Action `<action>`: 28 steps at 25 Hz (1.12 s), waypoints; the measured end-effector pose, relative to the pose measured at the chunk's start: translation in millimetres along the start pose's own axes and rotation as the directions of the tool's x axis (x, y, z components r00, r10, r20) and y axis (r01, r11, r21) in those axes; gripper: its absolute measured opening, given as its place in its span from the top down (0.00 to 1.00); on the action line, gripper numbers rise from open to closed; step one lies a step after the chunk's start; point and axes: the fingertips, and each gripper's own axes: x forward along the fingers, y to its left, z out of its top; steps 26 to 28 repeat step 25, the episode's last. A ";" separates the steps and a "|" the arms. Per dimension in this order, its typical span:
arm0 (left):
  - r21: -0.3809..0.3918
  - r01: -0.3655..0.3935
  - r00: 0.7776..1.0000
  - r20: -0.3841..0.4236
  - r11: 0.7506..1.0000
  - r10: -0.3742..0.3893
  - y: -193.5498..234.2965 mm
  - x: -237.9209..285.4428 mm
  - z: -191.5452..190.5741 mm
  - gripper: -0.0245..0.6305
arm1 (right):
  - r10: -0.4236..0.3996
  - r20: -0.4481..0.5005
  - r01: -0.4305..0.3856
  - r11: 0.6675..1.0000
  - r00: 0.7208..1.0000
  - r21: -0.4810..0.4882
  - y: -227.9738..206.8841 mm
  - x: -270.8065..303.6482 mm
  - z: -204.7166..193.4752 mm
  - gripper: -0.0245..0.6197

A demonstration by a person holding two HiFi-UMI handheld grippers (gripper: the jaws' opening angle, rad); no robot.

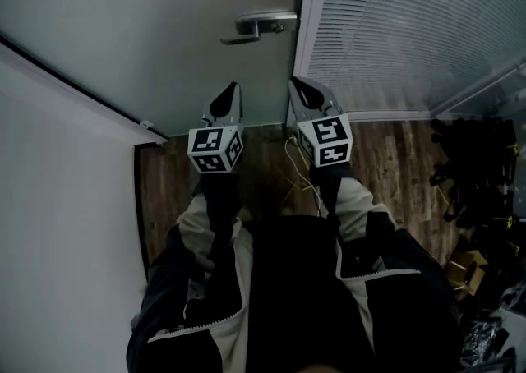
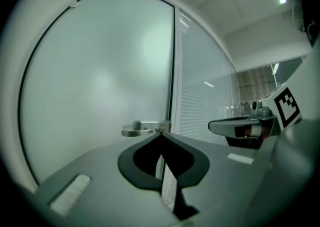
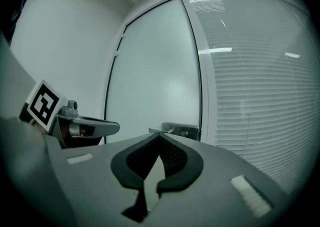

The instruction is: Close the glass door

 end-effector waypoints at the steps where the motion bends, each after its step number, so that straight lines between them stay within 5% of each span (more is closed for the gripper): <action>1: 0.003 0.003 1.000 -0.004 1.000 -0.003 -6.3 1.4 -1.1 0.96 | -0.009 -0.005 0.009 1.000 1.000 0.003 -3.9 -5.9 -1.1 0.96; 11: -0.004 -0.005 1.000 -0.006 1.000 0.005 -19.2 -13.9 -0.6 0.96 | -0.050 -0.022 0.049 0.999 0.999 -0.019 -0.7 -36.9 -7.5 0.96; 28: 0.020 0.059 0.998 -0.002 0.998 -0.059 10.8 -120.7 -11.3 0.96 | -0.139 -0.027 0.138 0.989 0.990 -0.055 115.6 -65.7 -3.7 0.96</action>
